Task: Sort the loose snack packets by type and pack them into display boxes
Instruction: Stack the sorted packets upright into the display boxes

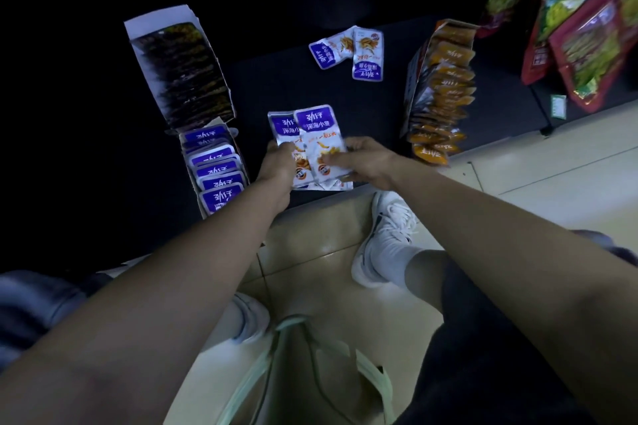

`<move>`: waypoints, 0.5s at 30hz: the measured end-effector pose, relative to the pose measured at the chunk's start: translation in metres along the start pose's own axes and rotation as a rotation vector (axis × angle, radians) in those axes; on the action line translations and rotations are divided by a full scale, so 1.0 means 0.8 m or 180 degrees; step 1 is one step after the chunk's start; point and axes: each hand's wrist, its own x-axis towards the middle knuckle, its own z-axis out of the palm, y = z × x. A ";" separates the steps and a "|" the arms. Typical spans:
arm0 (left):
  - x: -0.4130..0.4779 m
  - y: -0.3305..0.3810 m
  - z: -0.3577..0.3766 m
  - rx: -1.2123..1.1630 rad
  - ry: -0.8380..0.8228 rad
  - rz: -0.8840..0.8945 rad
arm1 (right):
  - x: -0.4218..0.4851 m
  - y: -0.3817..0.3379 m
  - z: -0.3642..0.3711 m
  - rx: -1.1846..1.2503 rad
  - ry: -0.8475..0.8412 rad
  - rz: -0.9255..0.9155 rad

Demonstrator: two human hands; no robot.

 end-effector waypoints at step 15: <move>-0.097 0.017 -0.113 0.1188 -0.0916 0.0662 | -0.080 -0.049 0.116 0.0519 -0.0434 -0.0348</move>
